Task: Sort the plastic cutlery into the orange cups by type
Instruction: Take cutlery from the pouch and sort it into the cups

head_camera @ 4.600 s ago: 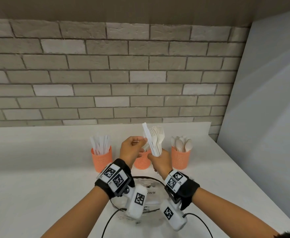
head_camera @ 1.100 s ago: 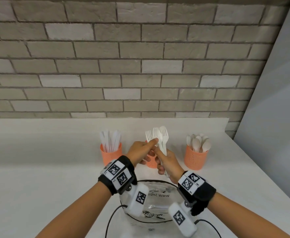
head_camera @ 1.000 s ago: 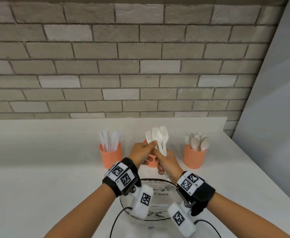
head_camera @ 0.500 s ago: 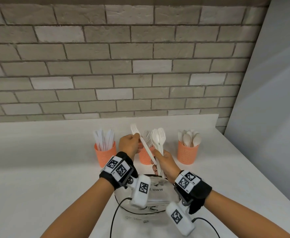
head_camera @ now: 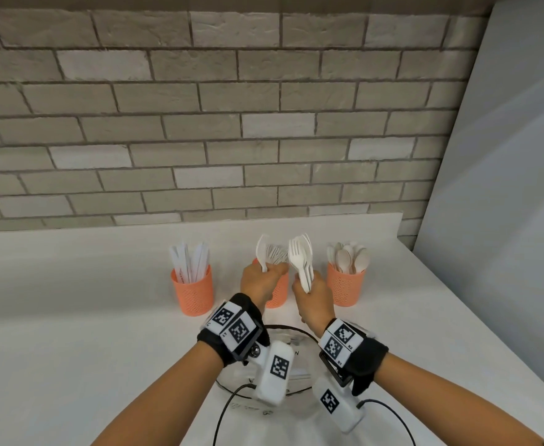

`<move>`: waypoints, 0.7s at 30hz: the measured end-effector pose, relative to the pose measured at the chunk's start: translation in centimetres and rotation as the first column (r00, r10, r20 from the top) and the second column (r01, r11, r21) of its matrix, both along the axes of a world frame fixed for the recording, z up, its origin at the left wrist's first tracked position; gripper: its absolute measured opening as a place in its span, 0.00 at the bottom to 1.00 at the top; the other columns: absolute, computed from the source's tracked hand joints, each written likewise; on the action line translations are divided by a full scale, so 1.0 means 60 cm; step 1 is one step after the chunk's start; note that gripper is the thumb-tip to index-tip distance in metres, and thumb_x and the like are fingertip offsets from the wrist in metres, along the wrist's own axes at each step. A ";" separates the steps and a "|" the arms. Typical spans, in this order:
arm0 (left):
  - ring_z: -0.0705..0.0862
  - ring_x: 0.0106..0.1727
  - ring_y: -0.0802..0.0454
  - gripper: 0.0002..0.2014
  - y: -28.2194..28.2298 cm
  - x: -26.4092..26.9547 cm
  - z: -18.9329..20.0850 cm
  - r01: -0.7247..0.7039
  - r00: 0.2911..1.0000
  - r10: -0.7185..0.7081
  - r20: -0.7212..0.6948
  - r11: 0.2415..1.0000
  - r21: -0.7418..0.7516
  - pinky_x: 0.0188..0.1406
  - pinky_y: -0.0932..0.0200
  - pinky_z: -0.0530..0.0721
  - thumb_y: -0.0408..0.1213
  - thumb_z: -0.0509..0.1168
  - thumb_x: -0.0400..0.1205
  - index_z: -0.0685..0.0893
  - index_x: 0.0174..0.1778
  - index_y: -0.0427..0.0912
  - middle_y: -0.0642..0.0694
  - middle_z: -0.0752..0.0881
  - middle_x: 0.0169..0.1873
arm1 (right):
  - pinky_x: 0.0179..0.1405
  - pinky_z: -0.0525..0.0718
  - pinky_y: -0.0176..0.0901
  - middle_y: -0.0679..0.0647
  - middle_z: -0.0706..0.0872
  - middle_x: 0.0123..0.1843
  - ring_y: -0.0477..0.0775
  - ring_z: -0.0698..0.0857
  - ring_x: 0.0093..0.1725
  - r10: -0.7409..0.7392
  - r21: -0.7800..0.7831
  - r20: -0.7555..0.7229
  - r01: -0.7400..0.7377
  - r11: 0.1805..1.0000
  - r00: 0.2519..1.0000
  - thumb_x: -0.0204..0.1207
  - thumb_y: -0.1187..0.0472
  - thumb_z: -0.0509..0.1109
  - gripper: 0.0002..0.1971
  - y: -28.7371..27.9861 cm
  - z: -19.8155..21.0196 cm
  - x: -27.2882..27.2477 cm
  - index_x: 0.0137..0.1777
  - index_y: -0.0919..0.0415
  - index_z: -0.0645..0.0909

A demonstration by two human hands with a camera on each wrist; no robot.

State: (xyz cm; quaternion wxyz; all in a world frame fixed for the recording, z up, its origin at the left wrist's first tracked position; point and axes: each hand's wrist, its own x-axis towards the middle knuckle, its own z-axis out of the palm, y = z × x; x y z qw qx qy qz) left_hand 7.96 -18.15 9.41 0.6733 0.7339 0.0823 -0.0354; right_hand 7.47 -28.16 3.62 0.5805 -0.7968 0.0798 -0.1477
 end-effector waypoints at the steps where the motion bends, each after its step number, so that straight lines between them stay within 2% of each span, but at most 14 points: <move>1: 0.73 0.28 0.54 0.06 -0.007 -0.004 0.000 0.005 1.000 -0.005 -0.003 1.000 0.003 0.27 0.62 0.75 0.36 0.70 0.75 0.81 0.41 0.38 0.49 0.75 0.27 | 0.30 0.78 0.47 0.47 0.76 0.32 0.51 0.77 0.30 -0.003 -0.014 0.005 0.003 1.000 1.000 0.79 0.55 0.63 0.09 0.000 0.001 -0.002 0.51 0.61 0.75; 3: 0.81 0.36 0.53 0.13 -0.019 -0.010 -0.002 0.013 1.000 -0.013 -0.001 1.000 -0.009 0.44 0.55 0.83 0.37 0.71 0.75 0.82 0.53 0.34 0.44 0.82 0.33 | 0.39 0.83 0.53 0.50 0.81 0.37 0.57 0.82 0.39 -0.013 -0.051 0.014 0.014 0.999 1.000 0.79 0.56 0.64 0.12 0.000 0.003 -0.004 0.55 0.64 0.76; 4: 0.82 0.39 0.52 0.17 -0.023 -0.013 -0.003 0.016 1.000 -0.016 0.006 1.000 -0.010 0.47 0.56 0.83 0.36 0.71 0.75 0.82 0.58 0.33 0.41 0.85 0.37 | 0.44 0.84 0.55 0.55 0.83 0.42 0.60 0.84 0.44 -0.021 -0.075 0.017 0.023 0.997 1.000 0.79 0.56 0.64 0.13 0.000 0.003 -0.005 0.57 0.66 0.76; 5: 0.81 0.39 0.53 0.18 -0.027 -0.016 -0.003 0.025 1.000 -0.025 0.018 1.000 -0.004 0.46 0.59 0.81 0.35 0.70 0.76 0.81 0.60 0.32 0.40 0.85 0.39 | 0.47 0.84 0.55 0.59 0.85 0.46 0.61 0.85 0.48 -0.030 -0.093 0.021 0.031 0.995 0.999 0.79 0.57 0.64 0.15 0.000 0.004 -0.007 0.59 0.67 0.76; 6: 0.78 0.39 0.54 0.17 -0.030 -0.017 -0.003 0.027 0.999 -0.027 0.037 1.000 0.006 0.46 0.60 0.78 0.34 0.70 0.76 0.82 0.60 0.31 0.41 0.85 0.39 | 0.50 0.84 0.55 0.62 0.86 0.50 0.62 0.85 0.50 -0.037 -0.100 0.024 0.039 0.994 0.999 0.79 0.57 0.64 0.15 -0.001 0.004 -0.007 0.60 0.67 0.76; 8: 0.75 0.38 0.55 0.15 -0.033 -0.019 -0.003 0.032 0.998 -0.032 0.049 0.999 0.017 0.52 0.56 0.80 0.32 0.69 0.77 0.82 0.58 0.31 0.46 0.81 0.36 | 0.51 0.83 0.54 0.63 0.86 0.52 0.63 0.85 0.53 -0.045 -0.103 0.026 0.047 0.994 0.999 0.79 0.59 0.64 0.15 -0.004 0.004 -0.008 0.61 0.67 0.75; 9: 0.75 0.35 0.56 0.13 -0.035 -0.018 -0.004 0.047 0.998 -0.048 0.049 0.999 0.024 0.50 0.56 0.81 0.31 0.69 0.77 0.83 0.56 0.32 0.49 0.80 0.34 | 0.51 0.83 0.53 0.63 0.86 0.53 0.63 0.85 0.53 -0.044 -0.109 0.021 0.046 0.993 0.999 0.79 0.59 0.64 0.15 -0.005 0.004 -0.010 0.62 0.67 0.75; 10: 0.75 0.32 0.57 0.10 -0.036 -0.018 -0.003 0.057 0.996 -0.059 0.060 0.998 0.039 0.41 0.60 0.81 0.31 0.68 0.77 0.83 0.53 0.33 0.50 0.79 0.31 | 0.50 0.83 0.53 0.63 0.86 0.52 0.63 0.85 0.52 -0.044 -0.113 0.014 0.045 0.993 0.999 0.79 0.59 0.64 0.15 -0.006 0.004 -0.012 0.61 0.67 0.75; 11: 0.74 0.30 0.57 0.06 -0.038 -0.015 -0.005 0.072 0.995 -0.075 0.060 0.996 0.050 0.33 0.63 0.77 0.31 0.68 0.77 0.83 0.48 0.34 0.50 0.78 0.29 | 0.49 0.82 0.53 0.63 0.85 0.52 0.63 0.85 0.52 -0.040 -0.114 0.009 0.040 0.993 0.999 0.79 0.59 0.64 0.15 -0.007 0.003 -0.014 0.61 0.67 0.75; 12: 0.74 0.30 0.56 0.01 -0.039 -0.016 -0.003 0.072 0.995 -0.076 0.071 0.996 0.055 0.29 0.65 0.73 0.30 0.67 0.78 0.82 0.42 0.37 0.50 0.77 0.28 | 0.48 0.82 0.52 0.63 0.85 0.50 0.63 0.84 0.51 -0.033 -0.113 0.001 0.033 0.993 0.999 0.78 0.61 0.64 0.14 -0.008 0.002 -0.015 0.60 0.68 0.75; 14: 0.73 0.29 0.53 0.08 -0.040 -0.009 -0.006 0.052 0.994 -0.056 0.095 0.998 0.039 0.26 0.64 0.70 0.31 0.63 0.79 0.77 0.34 0.42 0.47 0.76 0.28 | 0.43 0.80 0.48 0.58 0.83 0.44 0.61 0.83 0.46 -0.011 -0.107 -0.007 0.010 0.994 1.000 0.77 0.64 0.64 0.12 -0.009 0.003 -0.018 0.58 0.68 0.76; 17: 0.70 0.26 0.54 0.09 -0.037 0.000 0.006 -0.022 0.992 0.026 0.123 0.999 -0.028 0.24 0.63 0.66 0.33 0.57 0.82 0.75 0.35 0.39 0.45 0.75 0.29 | 0.31 0.73 0.40 0.48 0.75 0.35 0.49 0.76 0.34 0.022 -0.077 -0.023 -0.024 0.997 0.999 0.76 0.67 0.64 0.06 -0.011 0.001 -0.021 0.52 0.63 0.73; 19: 0.71 0.23 0.54 0.13 -0.031 0.008 0.016 -0.091 0.986 0.104 0.131 0.990 -0.103 0.23 0.63 0.67 0.34 0.55 0.82 0.74 0.31 0.40 0.44 0.77 0.29 | 0.27 0.71 0.38 0.46 0.73 0.33 0.45 0.73 0.31 0.048 -0.034 -0.031 -0.049 0.998 0.998 0.76 0.66 0.64 0.05 -0.014 -0.002 -0.021 0.49 0.60 0.72; 21: 0.74 0.18 0.57 0.13 -0.020 0.020 0.021 -0.146 0.977 0.171 0.124 0.972 -0.186 0.21 0.64 0.68 0.34 0.54 0.82 0.74 0.31 0.40 0.43 0.81 0.29 | 0.25 0.69 0.38 0.47 0.74 0.31 0.45 0.73 0.28 0.080 0.014 -0.045 -0.079 0.997 0.996 0.77 0.64 0.64 0.02 -0.017 -0.005 -0.022 0.47 0.60 0.73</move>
